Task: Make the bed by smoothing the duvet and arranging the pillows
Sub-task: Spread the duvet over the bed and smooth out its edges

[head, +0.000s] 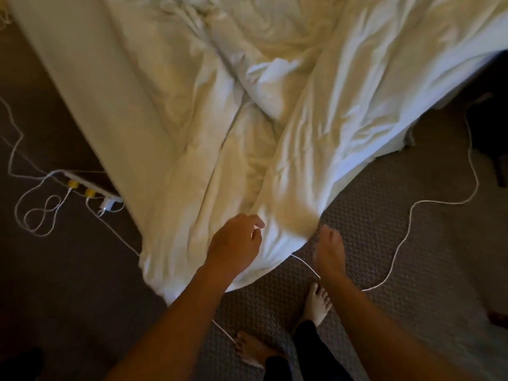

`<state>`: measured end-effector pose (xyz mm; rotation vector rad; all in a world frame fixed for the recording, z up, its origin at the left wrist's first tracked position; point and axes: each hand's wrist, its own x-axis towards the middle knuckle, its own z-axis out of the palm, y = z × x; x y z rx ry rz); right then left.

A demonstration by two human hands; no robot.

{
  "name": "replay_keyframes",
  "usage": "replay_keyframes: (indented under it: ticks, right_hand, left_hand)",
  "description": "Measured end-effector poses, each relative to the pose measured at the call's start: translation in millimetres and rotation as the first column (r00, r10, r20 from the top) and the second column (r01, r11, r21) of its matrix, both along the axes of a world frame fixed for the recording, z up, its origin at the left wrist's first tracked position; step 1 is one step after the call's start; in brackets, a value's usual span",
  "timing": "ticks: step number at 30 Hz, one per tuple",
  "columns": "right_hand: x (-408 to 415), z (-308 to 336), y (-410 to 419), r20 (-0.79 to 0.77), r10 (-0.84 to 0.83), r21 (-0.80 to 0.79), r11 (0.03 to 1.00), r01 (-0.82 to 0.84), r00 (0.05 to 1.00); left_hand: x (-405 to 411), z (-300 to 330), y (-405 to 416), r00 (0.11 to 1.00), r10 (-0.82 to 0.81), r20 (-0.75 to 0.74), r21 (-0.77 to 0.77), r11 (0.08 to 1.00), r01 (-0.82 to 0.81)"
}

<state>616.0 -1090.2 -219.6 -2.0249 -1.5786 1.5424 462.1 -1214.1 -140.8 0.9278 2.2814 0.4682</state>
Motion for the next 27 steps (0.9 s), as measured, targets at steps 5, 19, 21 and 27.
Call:
replay_keyframes:
  ticks: [5,19,21,27]
  right_hand:
    - [-15.5,-55.7,55.5,-0.048,-0.095,-0.384,0.921,0.069,0.994]
    - [10.8,-31.8,89.4,-0.527,-0.289,-0.657,0.735,-0.168,0.799]
    - [6.0,-29.6,90.6,-0.542,-0.337,-0.705,0.681,-0.198,0.77]
    - [5.4,-15.4,97.1,-0.417,-0.286,-0.814,0.539,-0.215,0.863]
  left_hand:
    - [5.8,-14.2,98.4,0.987,-0.022,-0.161,0.137,0.99,0.044]
    - [7.5,-57.3,216.5,0.957,-0.019,-0.288,-0.084,0.996,-0.005]
    - [4.6,-57.5,216.4,0.957,-0.025,-0.288,-0.086,0.996,0.0]
    - [-3.2,-58.6,199.2,0.949,-0.115,-0.292,-0.087,0.992,0.094]
